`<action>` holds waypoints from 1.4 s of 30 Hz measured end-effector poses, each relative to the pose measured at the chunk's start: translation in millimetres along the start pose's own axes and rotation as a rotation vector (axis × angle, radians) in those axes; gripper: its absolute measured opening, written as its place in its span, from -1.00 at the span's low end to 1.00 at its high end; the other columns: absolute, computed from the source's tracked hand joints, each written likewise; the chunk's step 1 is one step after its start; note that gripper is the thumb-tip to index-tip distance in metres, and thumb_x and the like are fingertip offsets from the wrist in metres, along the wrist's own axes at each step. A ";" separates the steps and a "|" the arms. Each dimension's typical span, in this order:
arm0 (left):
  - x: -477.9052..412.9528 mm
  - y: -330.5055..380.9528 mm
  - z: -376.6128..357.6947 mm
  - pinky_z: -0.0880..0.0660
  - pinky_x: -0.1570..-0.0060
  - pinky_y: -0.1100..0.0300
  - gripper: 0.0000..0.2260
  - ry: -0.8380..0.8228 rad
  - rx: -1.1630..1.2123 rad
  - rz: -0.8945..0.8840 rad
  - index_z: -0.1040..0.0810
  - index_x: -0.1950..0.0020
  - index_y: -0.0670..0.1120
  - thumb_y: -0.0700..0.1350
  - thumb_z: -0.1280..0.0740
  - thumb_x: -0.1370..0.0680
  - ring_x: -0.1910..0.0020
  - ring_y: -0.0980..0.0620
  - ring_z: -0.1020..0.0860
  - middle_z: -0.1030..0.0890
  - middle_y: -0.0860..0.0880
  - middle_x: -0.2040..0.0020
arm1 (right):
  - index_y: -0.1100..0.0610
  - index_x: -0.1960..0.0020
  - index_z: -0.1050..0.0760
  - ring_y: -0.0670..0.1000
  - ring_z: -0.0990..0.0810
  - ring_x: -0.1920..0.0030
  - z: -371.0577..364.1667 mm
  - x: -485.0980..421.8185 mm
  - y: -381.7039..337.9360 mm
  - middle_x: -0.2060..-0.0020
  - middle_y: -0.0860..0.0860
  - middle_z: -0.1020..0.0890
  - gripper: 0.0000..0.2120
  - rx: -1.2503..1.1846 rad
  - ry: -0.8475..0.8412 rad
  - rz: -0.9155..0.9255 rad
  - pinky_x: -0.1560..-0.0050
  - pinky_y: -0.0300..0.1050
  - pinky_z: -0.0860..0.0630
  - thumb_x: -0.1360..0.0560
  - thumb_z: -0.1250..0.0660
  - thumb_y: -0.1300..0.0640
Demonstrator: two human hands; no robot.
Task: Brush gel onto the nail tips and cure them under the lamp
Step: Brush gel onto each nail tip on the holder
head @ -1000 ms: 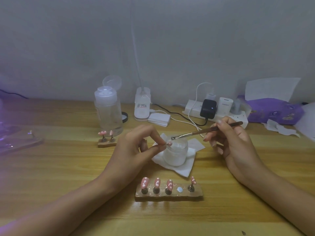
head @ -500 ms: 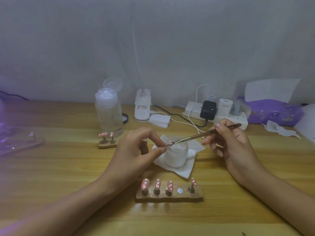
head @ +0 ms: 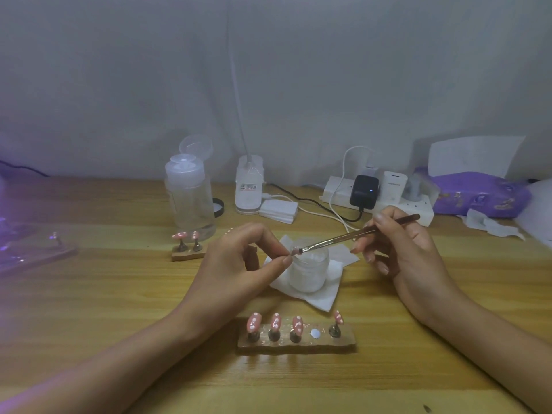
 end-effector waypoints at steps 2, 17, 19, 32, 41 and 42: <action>0.1 -0.1 -0.5 -0.43 0.37 0.22 -0.88 -0.002 0.003 -0.003 -0.61 0.21 0.03 -0.14 -0.51 -0.46 0.42 0.16 -0.41 -0.65 0.14 0.17 | 0.05 0.22 -0.46 -0.06 -0.48 0.46 5.3 -1.0 2.7 0.39 0.12 -0.65 -0.81 -0.020 0.045 -0.020 0.54 -0.31 -0.32 -0.57 -0.25 0.06; 1.0 -3.5 0.2 -0.43 0.34 0.29 -0.93 -0.012 0.022 0.050 -0.65 0.20 0.03 -0.04 -0.52 -0.43 0.41 0.13 -0.40 -0.66 0.15 0.20 | 0.03 0.22 -0.47 -0.06 -0.48 0.46 1.0 -0.1 0.6 0.37 0.14 -0.66 -0.79 -0.006 0.021 -0.001 0.53 -0.31 -0.33 -0.59 -0.24 0.04; 0.7 -3.0 0.7 -0.43 0.34 0.30 -0.92 -0.010 0.017 0.045 -0.65 0.20 0.02 -0.03 -0.51 -0.43 0.40 0.15 -0.40 -0.66 0.15 0.20 | -0.01 0.25 -0.50 -0.07 -0.48 0.46 2.3 0.0 -0.4 0.37 0.12 -0.66 -0.77 -0.034 0.027 0.003 0.53 -0.31 -0.34 -0.57 -0.25 0.03; 1.2 4.1 0.2 -0.36 0.33 0.38 -0.90 -0.008 -0.037 -0.033 -0.62 0.22 0.07 -0.06 -0.51 -0.44 0.38 0.16 -0.39 -0.64 0.15 0.19 | -0.06 0.27 -0.51 -0.05 -0.49 0.45 -4.3 0.5 -5.6 0.32 0.14 -0.68 -0.79 0.001 -0.024 0.033 0.51 -0.30 -0.36 -0.53 -0.26 -0.03; 1.5 4.5 1.1 -0.37 0.33 0.40 -0.86 -0.006 0.002 -0.026 -0.63 0.20 0.07 0.11 -0.44 -0.37 0.39 0.19 -0.39 -0.64 0.17 0.21 | -0.04 0.28 -0.52 -0.03 -0.51 0.45 -2.1 1.4 -4.8 0.34 0.16 -0.67 -0.83 -0.011 -0.003 0.022 0.52 -0.29 -0.37 -0.45 -0.29 -0.05; 1.6 4.9 1.2 -0.36 0.34 0.40 -0.86 -0.007 0.006 -0.024 -0.63 0.20 0.06 0.11 -0.44 -0.37 0.39 0.19 -0.38 -0.64 0.17 0.21 | -0.03 0.29 -0.51 -0.03 -0.50 0.45 0.2 1.0 -4.6 0.35 0.15 -0.67 -0.84 -0.029 0.015 0.017 0.52 -0.29 -0.36 -0.44 -0.30 -0.05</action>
Point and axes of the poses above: each hand's wrist, its own x-axis away from the middle knuckle, its own z-axis out of the back of the hand, y = z × x, the point moved 9 cm from there along -x, towards the middle knuckle
